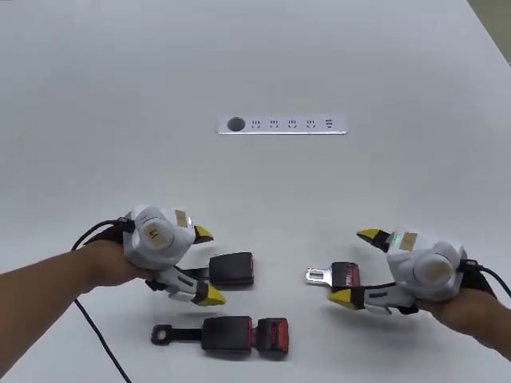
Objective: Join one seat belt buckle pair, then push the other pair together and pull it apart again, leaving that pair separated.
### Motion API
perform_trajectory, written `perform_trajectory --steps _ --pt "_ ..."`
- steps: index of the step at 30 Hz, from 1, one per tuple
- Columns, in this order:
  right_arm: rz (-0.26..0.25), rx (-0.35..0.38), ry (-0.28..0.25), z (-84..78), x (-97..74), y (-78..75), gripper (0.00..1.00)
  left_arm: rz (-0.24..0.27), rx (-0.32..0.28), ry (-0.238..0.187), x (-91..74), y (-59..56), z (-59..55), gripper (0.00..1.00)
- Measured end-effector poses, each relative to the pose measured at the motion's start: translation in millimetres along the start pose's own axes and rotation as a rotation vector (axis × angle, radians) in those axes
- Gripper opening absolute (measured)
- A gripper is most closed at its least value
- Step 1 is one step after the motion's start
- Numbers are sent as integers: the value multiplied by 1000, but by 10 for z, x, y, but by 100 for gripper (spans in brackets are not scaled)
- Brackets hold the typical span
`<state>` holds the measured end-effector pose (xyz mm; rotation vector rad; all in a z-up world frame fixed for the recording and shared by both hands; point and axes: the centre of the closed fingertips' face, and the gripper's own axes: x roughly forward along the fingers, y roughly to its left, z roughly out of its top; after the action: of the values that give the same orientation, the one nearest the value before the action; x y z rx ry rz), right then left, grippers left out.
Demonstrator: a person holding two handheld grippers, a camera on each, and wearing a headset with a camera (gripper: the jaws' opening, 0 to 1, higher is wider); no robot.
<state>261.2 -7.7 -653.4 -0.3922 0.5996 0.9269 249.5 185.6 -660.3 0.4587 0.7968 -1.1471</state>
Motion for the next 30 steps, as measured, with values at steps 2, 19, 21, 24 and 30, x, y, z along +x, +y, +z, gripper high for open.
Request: perform_trajectory --steps 2,19,21,24,30 --pt "-37 20 -27 58 -32 -27 81 43 -38 -24 -56 35 51 81" --pt "-300 277 -251 550 -537 -92 94 294 -302 -306 -980 257 268 100" --pt "-310 282 -267 593 -603 -73 96 308 -319 -344 -1087 234 292 100" --pt "-328 299 -307 653 -740 -52 98 340 -338 -395 -1273 180 266 100" --pt "-353 286 -352 757 -967 5 100 374 -353 -443 -1566 66 140 100"
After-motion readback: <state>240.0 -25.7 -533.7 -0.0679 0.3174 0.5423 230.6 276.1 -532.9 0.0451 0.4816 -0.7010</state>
